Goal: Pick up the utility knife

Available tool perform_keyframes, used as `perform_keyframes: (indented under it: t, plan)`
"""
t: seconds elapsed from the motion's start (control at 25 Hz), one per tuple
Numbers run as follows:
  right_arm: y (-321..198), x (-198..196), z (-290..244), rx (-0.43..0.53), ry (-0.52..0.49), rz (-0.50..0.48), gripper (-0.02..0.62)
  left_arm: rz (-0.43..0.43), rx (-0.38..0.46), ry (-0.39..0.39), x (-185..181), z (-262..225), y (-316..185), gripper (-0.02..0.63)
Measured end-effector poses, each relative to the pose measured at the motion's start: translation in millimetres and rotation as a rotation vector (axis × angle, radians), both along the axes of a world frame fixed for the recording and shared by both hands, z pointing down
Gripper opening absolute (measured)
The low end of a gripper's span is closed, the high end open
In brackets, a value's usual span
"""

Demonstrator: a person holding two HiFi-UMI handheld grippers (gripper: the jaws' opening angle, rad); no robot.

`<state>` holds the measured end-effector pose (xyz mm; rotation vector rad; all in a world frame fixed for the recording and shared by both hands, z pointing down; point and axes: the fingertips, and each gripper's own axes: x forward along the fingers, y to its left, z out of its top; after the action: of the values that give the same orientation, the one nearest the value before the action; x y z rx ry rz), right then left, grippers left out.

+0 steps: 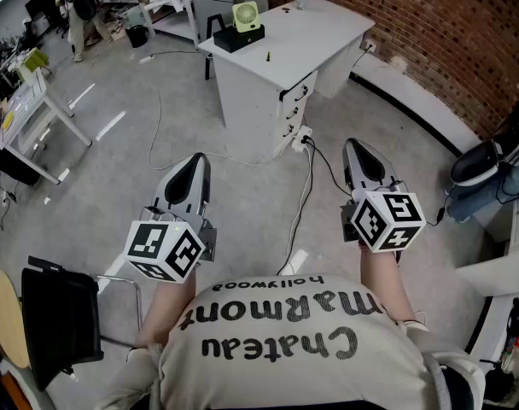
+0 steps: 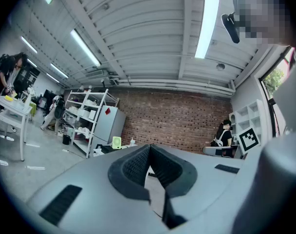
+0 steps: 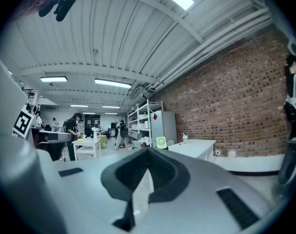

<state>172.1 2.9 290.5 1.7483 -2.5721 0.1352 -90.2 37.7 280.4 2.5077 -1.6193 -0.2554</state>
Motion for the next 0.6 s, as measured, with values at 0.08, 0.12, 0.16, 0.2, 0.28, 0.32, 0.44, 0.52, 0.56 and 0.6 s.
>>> perform_keyframes:
  t: [0.08,0.12,0.16,0.2,0.28,0.32,0.44,0.52,0.56,0.6]
  plan:
    - [1.2,-1.2,1.3,-0.002,0.001,0.002,0.003,0.001,-0.004,-0.003,-1.0,1.8,1.1,0.0]
    - [2.0,-2.2,2.5,-0.005,0.002,0.003,0.003,0.001,-0.008,-0.005,-1.7,2.9,1.9,0.0]
    - [2.9,-3.4,4.3,-0.009,0.003,0.002,0.003,0.001,-0.011,-0.006,-2.6,4.2,2.9,0.0]
    - [3.8,-4.4,6.6,-0.014,0.006,0.002,0.003,0.001,-0.014,-0.008,-3.4,6.0,3.9,0.0]
    - [4.8,-4.9,11.7,-0.026,0.009,0.002,0.003,0.003,-0.019,-0.011,-3.8,9.5,4.7,0.0]
    - [4.6,-4.9,14.1,-0.033,0.01,0.002,0.003,0.003,-0.022,-0.013,-3.6,10.9,4.4,0.0]
    - [2.7,-5.7,20.9,-0.051,0.01,-0.001,0.003,0.001,-0.034,-0.019,-3.7,16.0,2.0,0.0]
    - [1.0,-6.5,24.5,-0.061,0.009,-0.003,0.003,0.0,-0.042,-0.022,-4.0,19.7,-0.3,0.0]
    - [0.2,-6.8,26.2,-0.066,0.008,-0.005,0.003,0.001,-0.045,-0.021,-3.9,21.4,-1.1,0.0]
    - [-0.5,-7.0,28.0,-0.07,0.008,-0.004,0.003,0.002,-0.049,-0.02,-3.9,23.1,-1.7,0.0]
